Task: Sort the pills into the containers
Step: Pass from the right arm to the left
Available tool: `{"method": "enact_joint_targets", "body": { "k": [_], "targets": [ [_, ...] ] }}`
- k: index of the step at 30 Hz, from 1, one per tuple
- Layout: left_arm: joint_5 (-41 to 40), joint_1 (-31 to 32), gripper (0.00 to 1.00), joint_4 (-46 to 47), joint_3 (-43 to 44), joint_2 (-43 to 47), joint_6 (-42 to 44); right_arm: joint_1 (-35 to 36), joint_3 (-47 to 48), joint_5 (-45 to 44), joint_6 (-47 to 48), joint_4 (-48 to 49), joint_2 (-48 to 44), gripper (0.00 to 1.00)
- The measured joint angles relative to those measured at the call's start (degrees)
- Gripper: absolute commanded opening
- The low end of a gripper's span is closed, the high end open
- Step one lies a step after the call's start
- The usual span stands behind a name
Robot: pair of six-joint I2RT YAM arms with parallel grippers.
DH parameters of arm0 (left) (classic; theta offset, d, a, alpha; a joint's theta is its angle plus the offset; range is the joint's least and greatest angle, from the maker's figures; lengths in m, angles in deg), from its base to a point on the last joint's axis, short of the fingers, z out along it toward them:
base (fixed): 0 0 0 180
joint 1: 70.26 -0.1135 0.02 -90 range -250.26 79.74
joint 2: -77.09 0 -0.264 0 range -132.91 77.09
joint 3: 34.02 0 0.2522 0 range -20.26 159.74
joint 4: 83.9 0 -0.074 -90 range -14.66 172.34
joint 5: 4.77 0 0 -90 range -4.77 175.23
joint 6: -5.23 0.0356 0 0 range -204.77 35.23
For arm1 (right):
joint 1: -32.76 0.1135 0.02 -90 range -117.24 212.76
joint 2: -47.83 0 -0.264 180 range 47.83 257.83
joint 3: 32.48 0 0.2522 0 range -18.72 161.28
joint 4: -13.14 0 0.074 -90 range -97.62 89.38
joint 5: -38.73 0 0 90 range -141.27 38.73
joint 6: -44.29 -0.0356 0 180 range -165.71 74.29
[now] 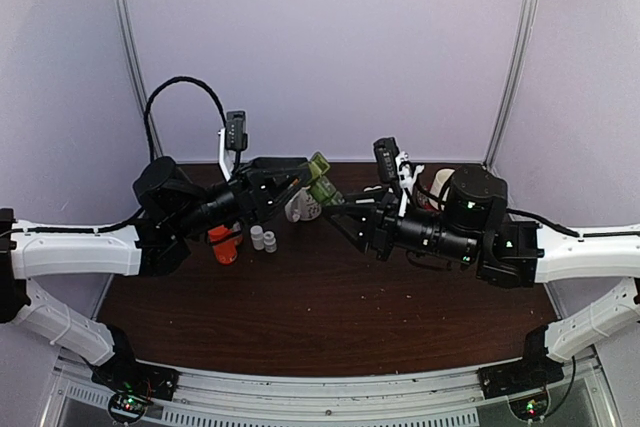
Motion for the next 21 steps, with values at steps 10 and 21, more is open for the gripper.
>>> {"method": "enact_joint_targets", "body": {
  "k": [10,21],
  "targets": [
    [2.6,0.0,0.48,1.5,0.4,-1.8,-3.5,0.0,-0.7,1.7,0.0,3.4,0.8,0.15],
    [3.8,0.0,0.27,1.9,0.4,-1.9,-3.9,0.0,-0.9,2.1,0.1,4.3,1.3,0.72]
  ]
}}
